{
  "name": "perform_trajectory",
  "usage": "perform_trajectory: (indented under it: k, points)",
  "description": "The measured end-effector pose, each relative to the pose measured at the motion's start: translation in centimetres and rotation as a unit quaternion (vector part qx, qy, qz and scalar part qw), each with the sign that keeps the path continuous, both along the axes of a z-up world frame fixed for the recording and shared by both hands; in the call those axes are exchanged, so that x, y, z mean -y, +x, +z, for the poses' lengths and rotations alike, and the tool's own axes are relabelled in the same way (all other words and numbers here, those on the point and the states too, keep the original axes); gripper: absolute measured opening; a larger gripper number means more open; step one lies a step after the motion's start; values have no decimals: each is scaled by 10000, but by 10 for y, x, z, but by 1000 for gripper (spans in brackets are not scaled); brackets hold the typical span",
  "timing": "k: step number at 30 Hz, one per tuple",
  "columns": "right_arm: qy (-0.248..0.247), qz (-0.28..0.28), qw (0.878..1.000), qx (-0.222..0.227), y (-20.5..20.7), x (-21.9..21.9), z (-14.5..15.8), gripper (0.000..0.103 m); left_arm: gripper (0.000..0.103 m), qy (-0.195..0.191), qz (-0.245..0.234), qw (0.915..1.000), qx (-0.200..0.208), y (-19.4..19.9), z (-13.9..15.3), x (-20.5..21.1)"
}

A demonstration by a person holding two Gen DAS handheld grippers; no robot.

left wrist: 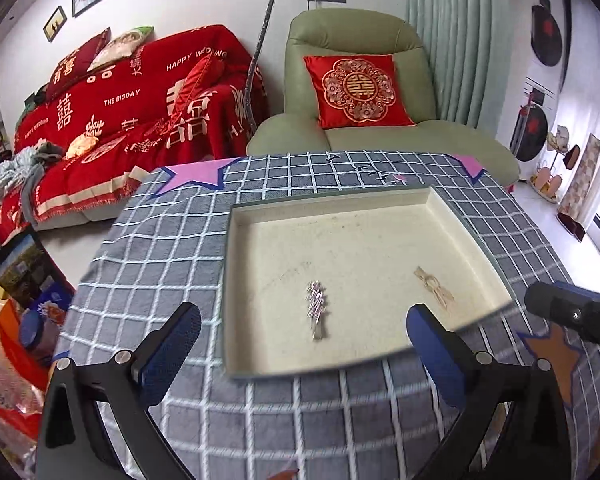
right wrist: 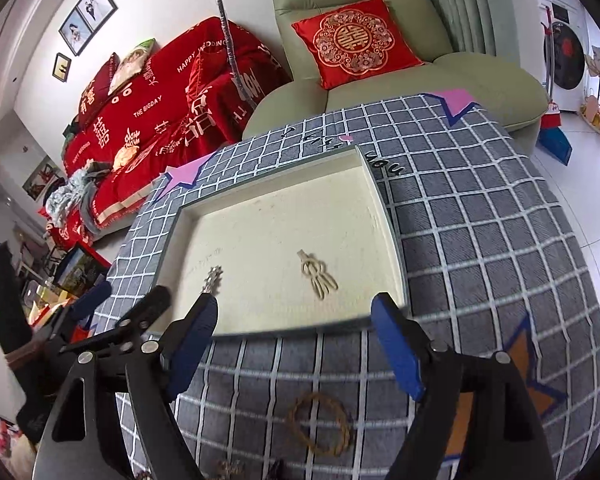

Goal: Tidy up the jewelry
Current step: 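Withdraw both tools from the tray back toward the jewelry, then grasp the brown bead bracelet with left tool while right tool grasps the green bangle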

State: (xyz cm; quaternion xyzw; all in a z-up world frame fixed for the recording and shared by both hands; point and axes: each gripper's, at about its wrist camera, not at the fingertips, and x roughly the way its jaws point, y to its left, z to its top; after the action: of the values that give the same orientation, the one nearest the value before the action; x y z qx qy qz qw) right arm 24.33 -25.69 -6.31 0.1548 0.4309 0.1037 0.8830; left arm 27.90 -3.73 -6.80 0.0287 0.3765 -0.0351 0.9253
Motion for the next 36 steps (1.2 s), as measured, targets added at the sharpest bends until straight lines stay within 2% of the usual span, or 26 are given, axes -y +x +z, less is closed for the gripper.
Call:
perform_trajectory:
  k: [3, 5, 10, 15, 21, 26, 36]
  points:
    - [-21, 29, 10000, 38, -19, -1, 5, 84, 103, -106, 1, 9999, -33, -20, 6, -12]
    - [22, 44, 9999, 92, -33, -1, 10, 103, 103, -187, -100, 9997, -94, -38, 9, -19]
    - [174, 96, 9996, 185, -71, 3, 18, 103, 103, -329, -90, 9992, -191, -87, 9, -36]
    - [-88, 63, 9998, 186, -109, 0, 22, 103, 103, -442, 128, 9984, -319, -127, 2, -53]
    - [-264, 74, 9996, 25, -149, -5, 12, 103, 103, -232, 304, 9986, -378, -166, -13, -65]
    - [-600, 60, 9982, -44, -178, -9, -1, 103, 103, -131, 358, 9978, -546, -187, -32, -70]
    - [-950, 107, 9950, -304, -214, -15, -27, 103, 103, -152, 805, 9920, -956, -198, -66, -85]
